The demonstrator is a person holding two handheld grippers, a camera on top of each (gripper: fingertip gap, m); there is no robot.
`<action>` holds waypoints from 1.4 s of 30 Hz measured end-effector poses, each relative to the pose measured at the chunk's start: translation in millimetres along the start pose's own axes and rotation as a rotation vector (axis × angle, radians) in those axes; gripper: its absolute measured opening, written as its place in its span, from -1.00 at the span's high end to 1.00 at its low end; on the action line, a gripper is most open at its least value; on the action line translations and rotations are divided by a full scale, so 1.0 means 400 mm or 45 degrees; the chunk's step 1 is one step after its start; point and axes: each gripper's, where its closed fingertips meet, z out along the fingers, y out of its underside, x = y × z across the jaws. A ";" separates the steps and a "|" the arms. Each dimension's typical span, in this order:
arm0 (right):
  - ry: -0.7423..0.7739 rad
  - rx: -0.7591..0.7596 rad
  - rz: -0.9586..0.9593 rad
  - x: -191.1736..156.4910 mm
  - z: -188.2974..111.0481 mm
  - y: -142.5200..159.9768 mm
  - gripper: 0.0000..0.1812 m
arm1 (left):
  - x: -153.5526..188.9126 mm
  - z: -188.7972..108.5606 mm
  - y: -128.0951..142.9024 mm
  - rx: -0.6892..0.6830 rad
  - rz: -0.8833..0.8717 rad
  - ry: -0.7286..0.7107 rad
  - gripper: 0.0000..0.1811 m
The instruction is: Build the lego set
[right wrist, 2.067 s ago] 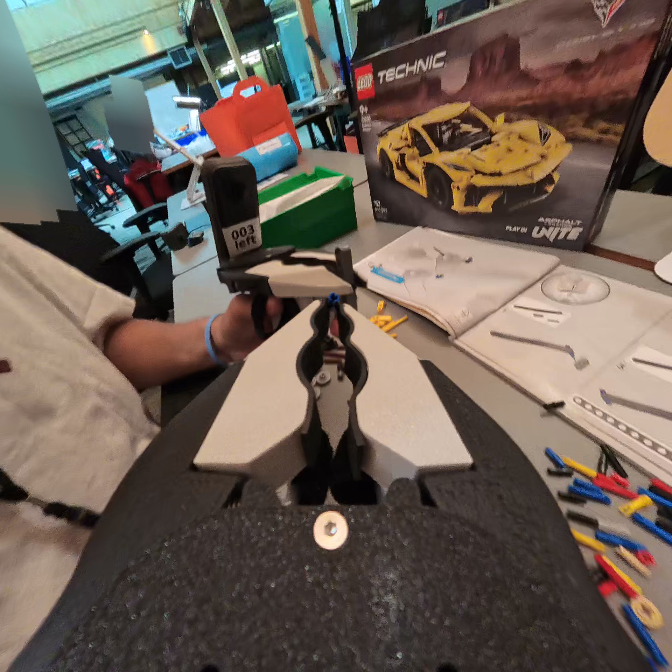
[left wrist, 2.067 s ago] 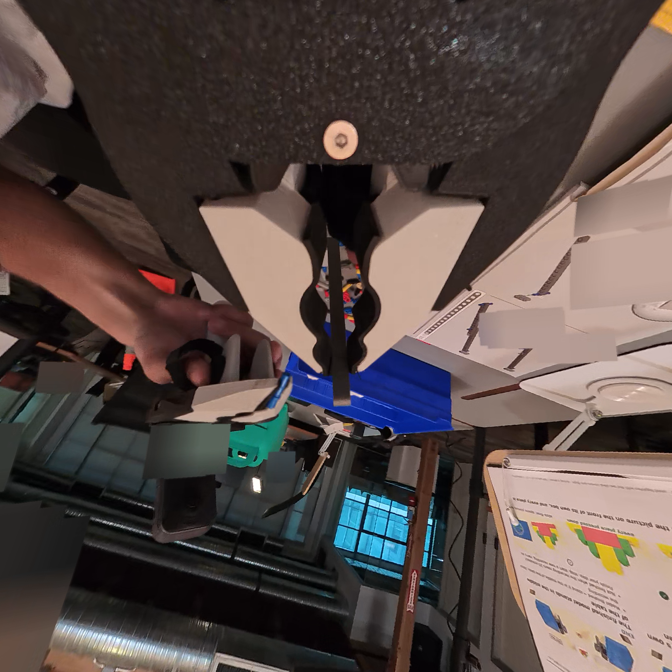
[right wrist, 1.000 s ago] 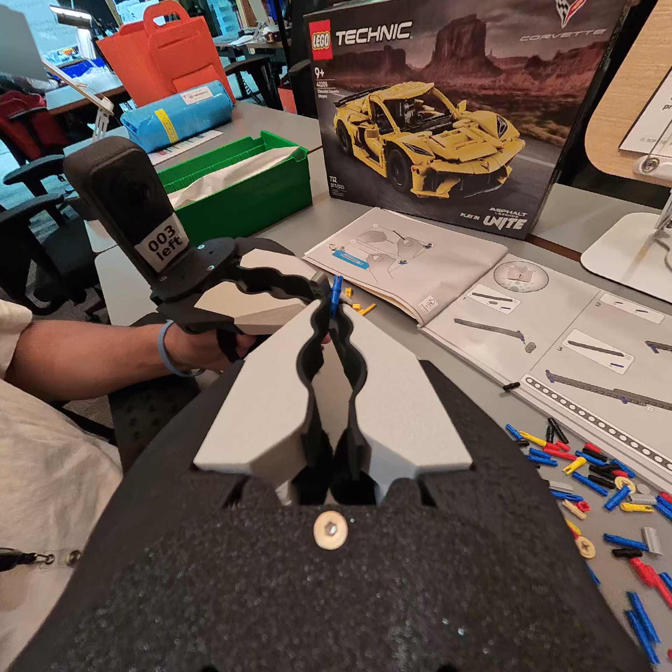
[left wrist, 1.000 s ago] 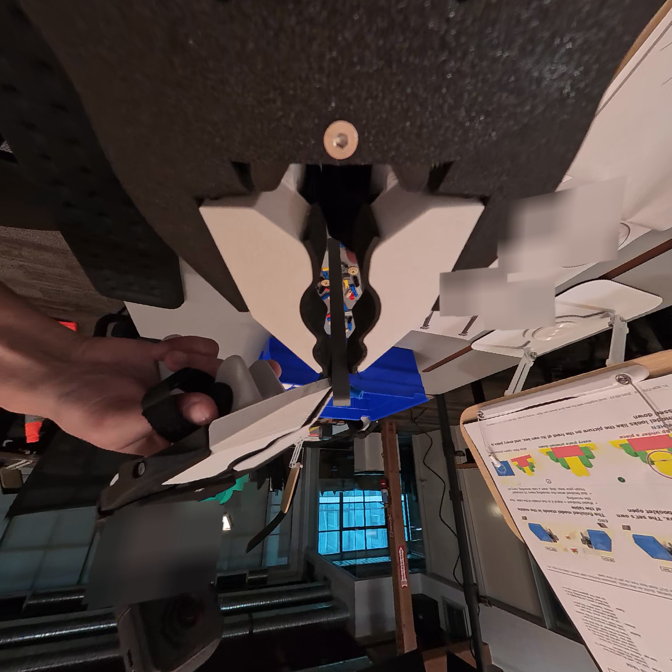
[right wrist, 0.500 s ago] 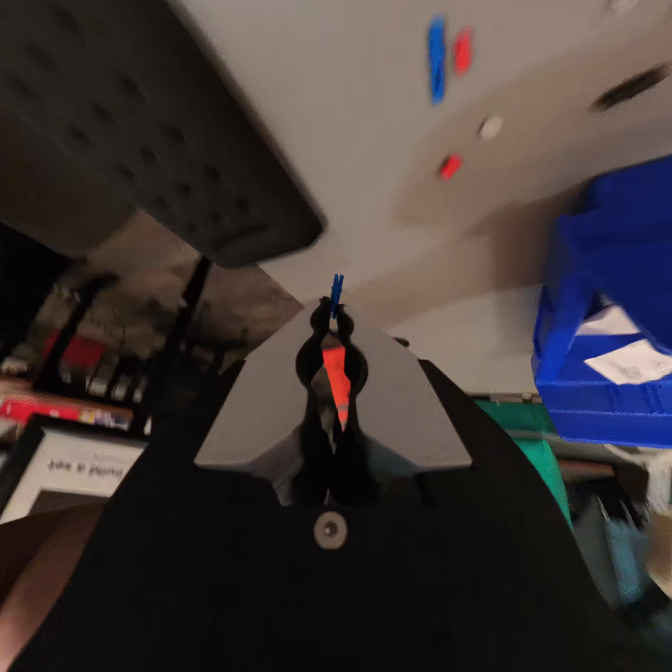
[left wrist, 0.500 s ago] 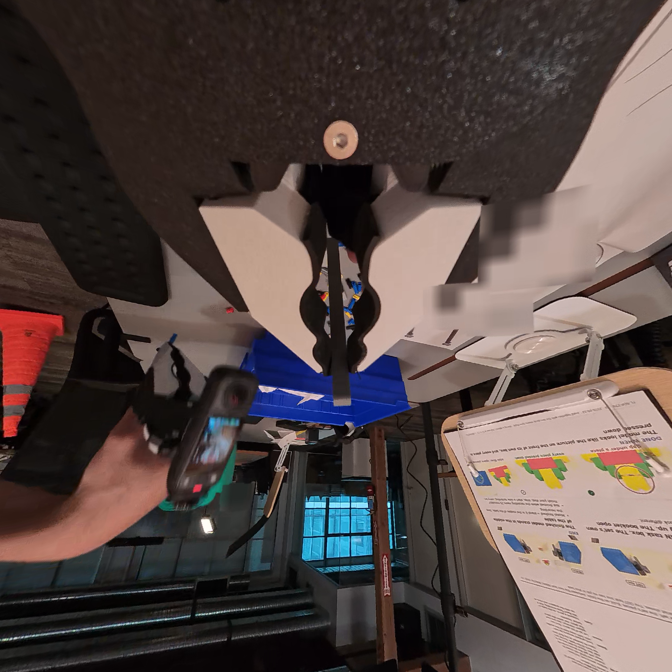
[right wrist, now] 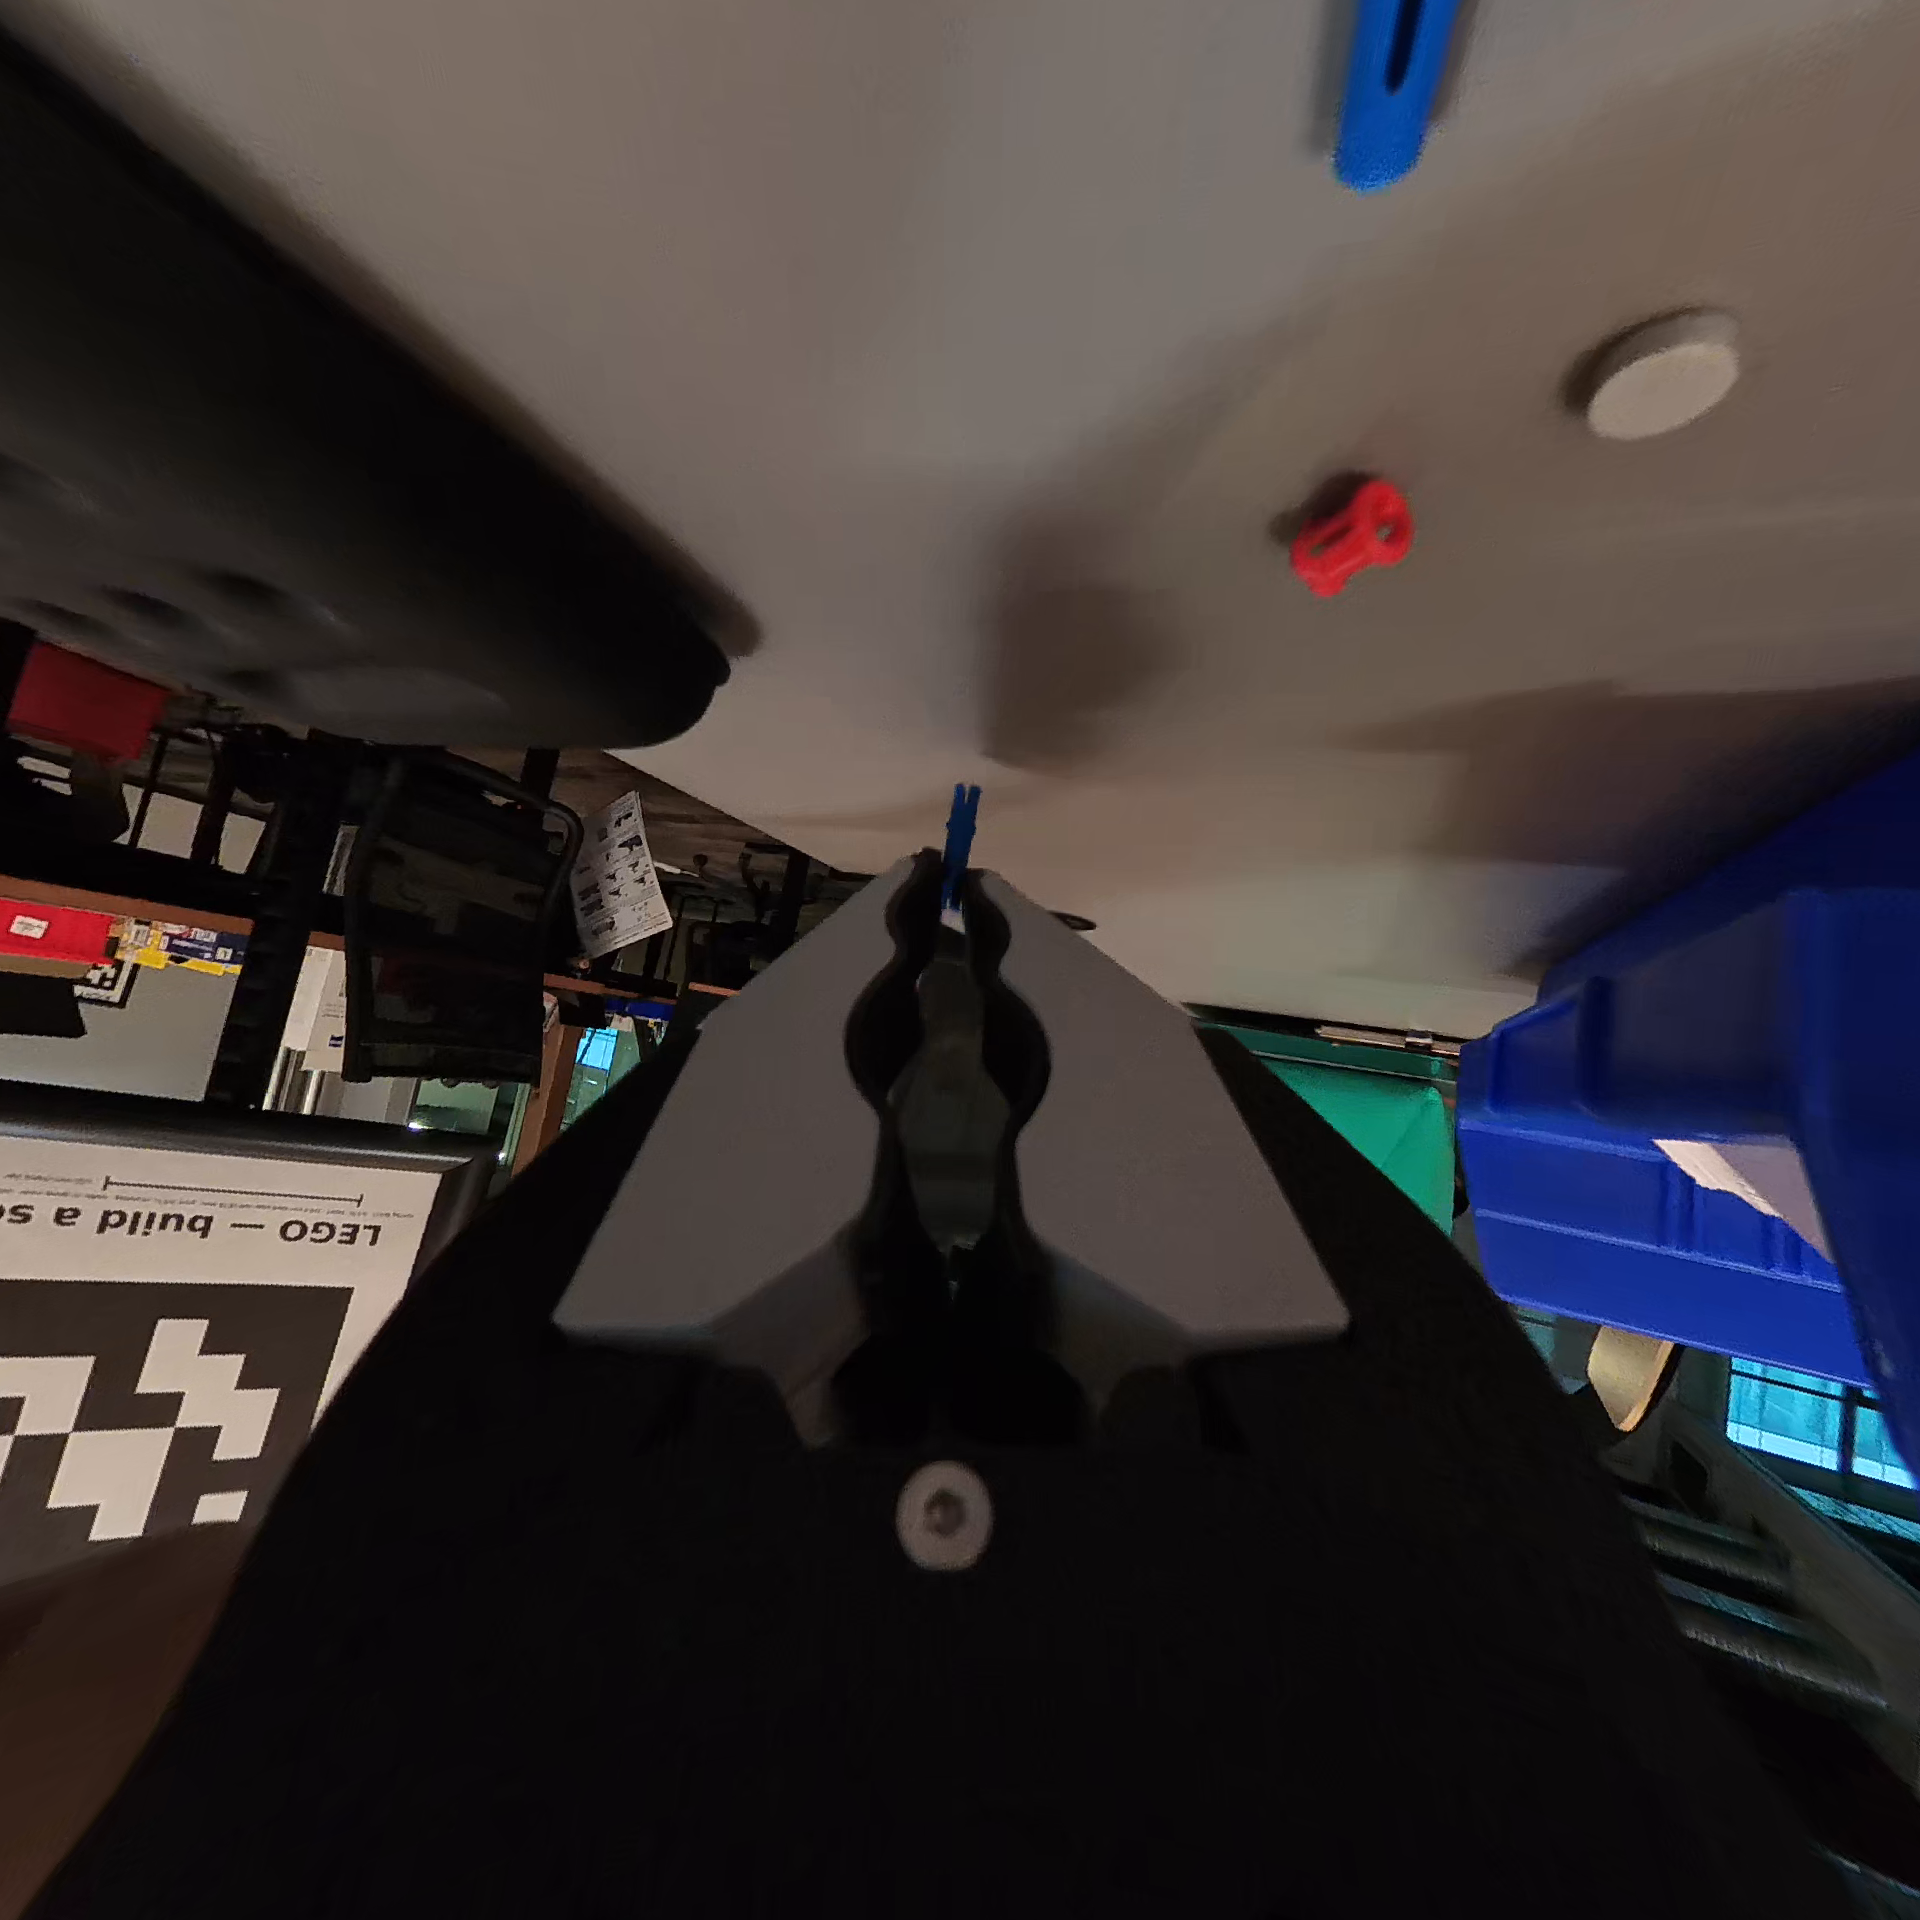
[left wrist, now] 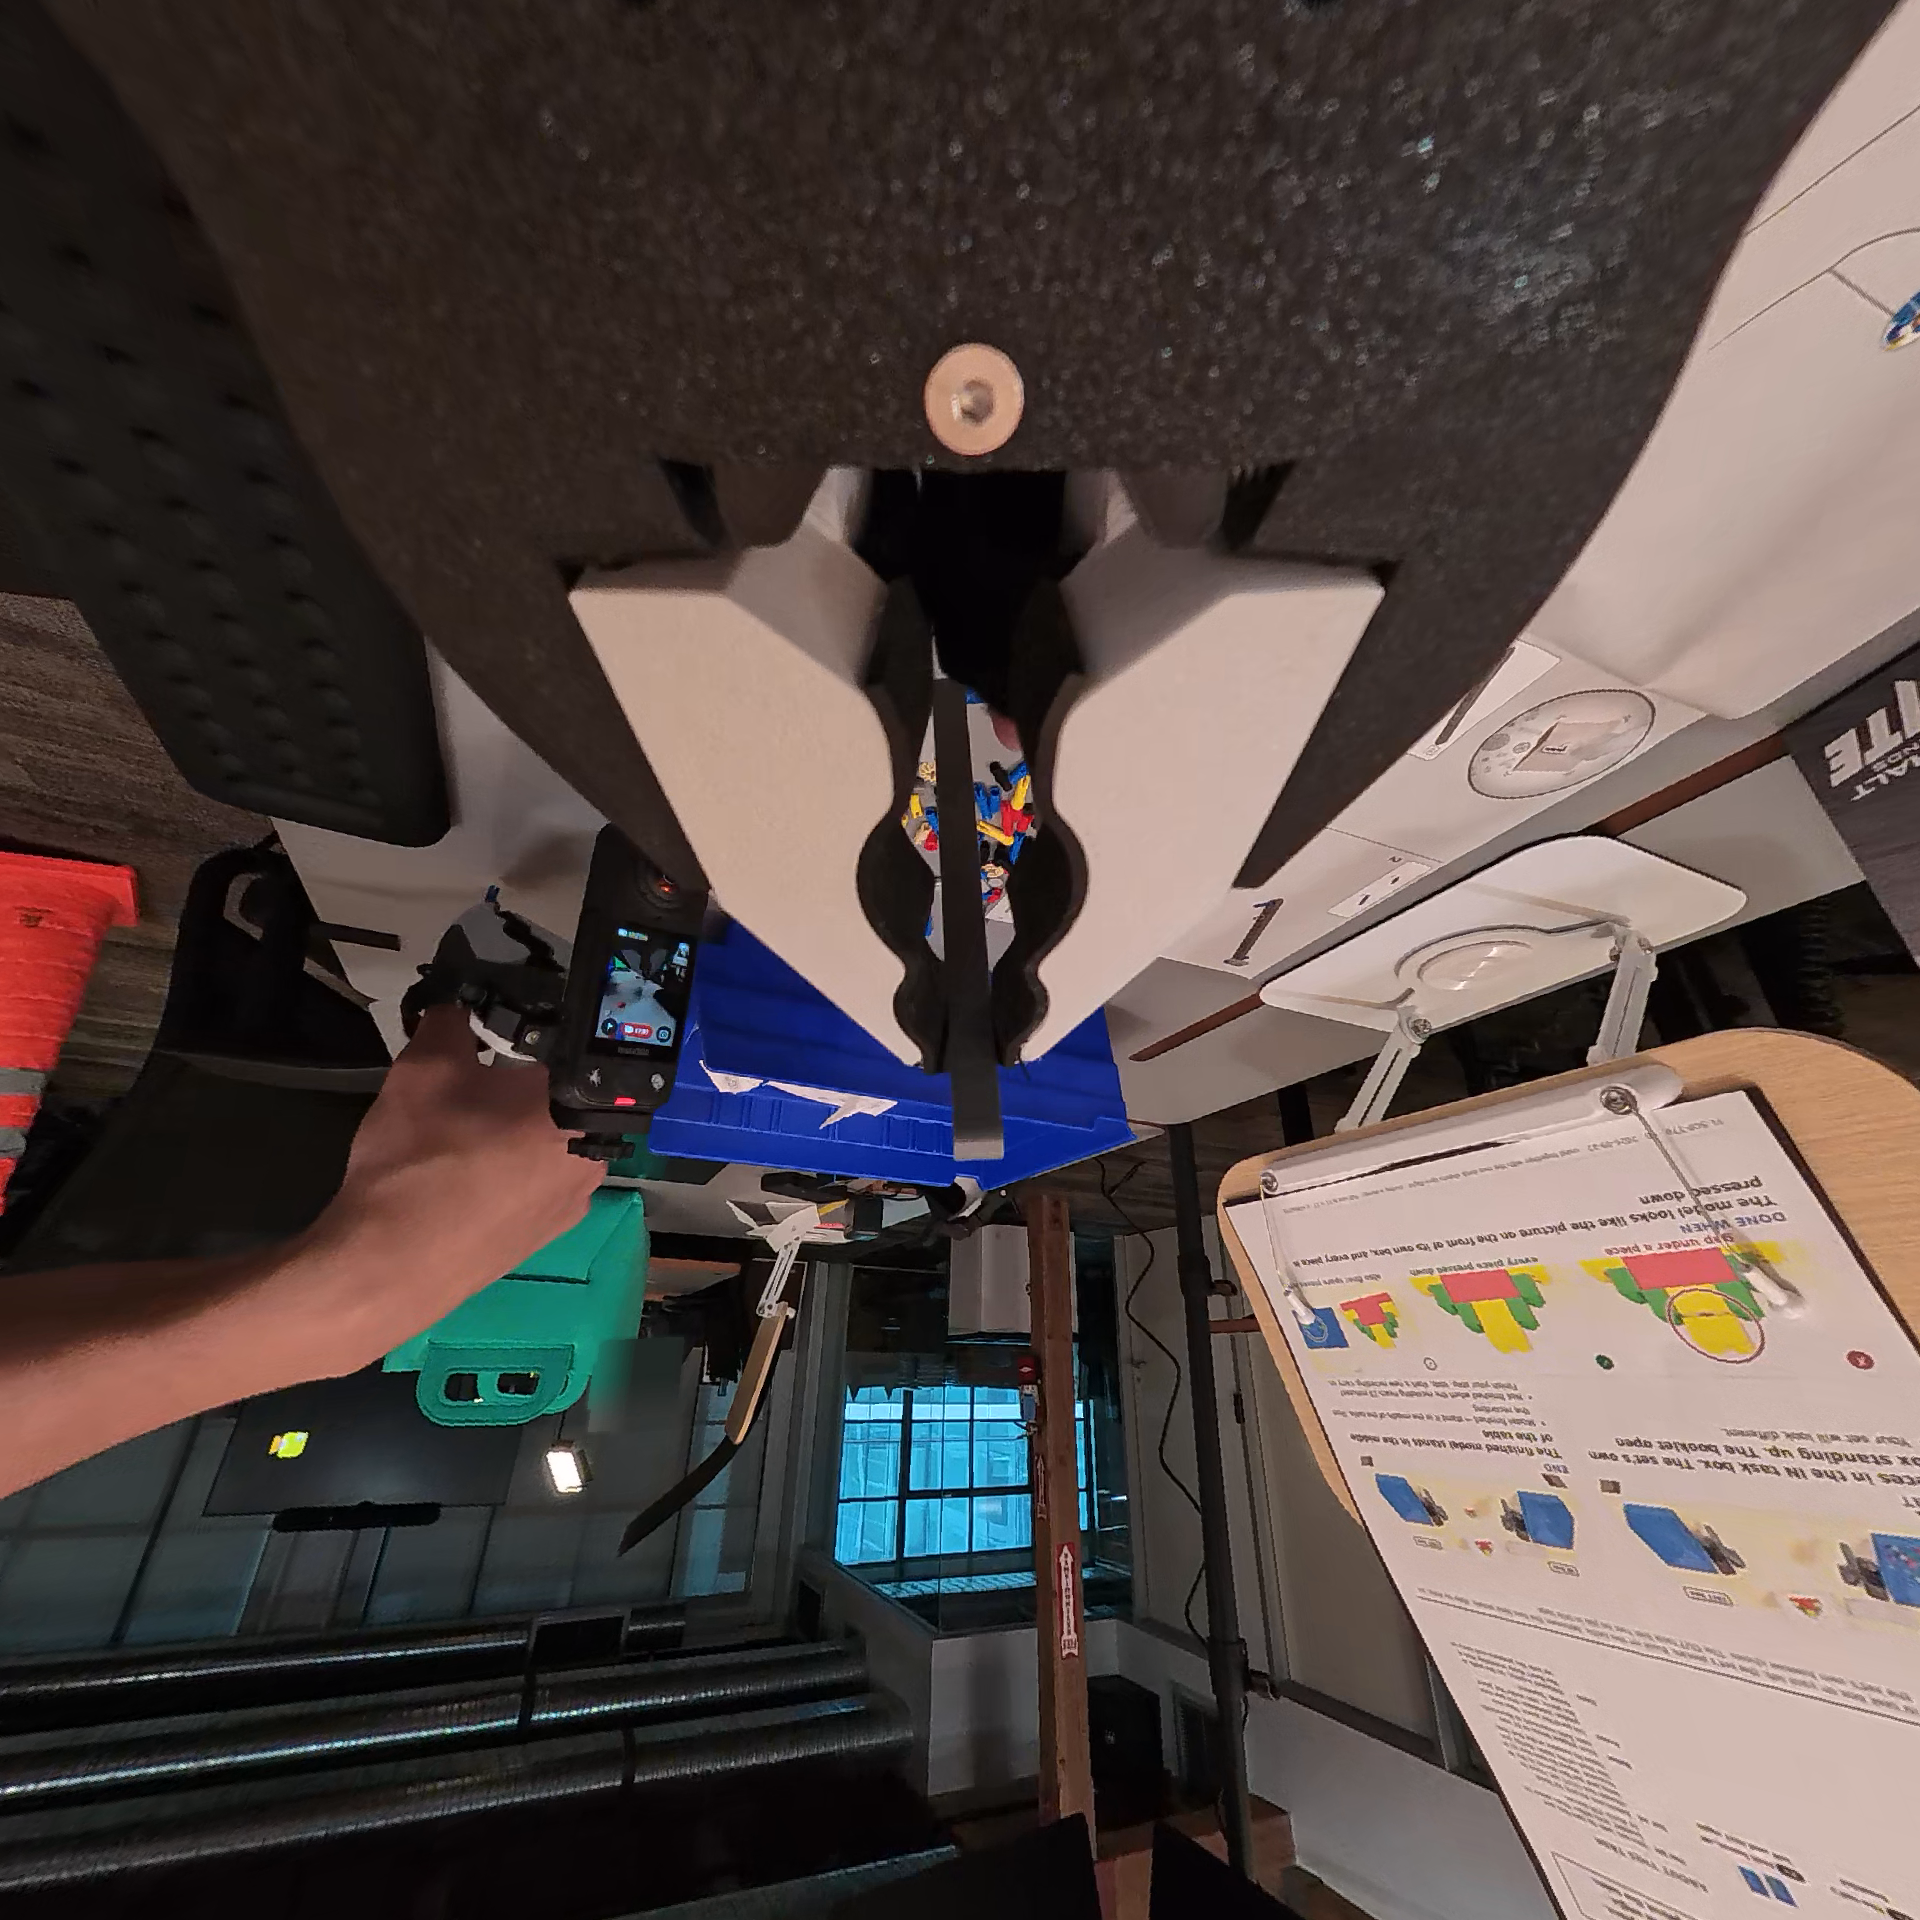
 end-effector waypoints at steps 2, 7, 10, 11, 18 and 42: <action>0.009 0.007 0.000 0.002 0.000 -0.006 0.96 | 0.001 -0.001 -0.001 0.003 0.005 -0.001 0.93; 0.010 -0.031 0.020 0.004 0.006 -0.009 0.96 | 0.006 0.003 0.005 -0.009 0.017 0.004 0.93; 0.008 -0.038 0.015 0.001 0.007 -0.017 0.96 | 0.008 0.004 0.006 -0.011 0.020 0.007 0.93; 0.014 -0.038 0.010 0.002 0.007 -0.020 0.96 | 0.009 0.004 0.006 -0.012 0.023 0.007 0.93; 0.032 -0.046 0.015 0.004 0.007 -0.019 0.96 | 0.009 0.003 0.004 -0.009 0.030 0.003 0.93; 0.306 1.463 0.347 0.030 -0.191 0.024 0.71 | 0.026 0.005 0.001 -0.016 0.061 0.023 0.93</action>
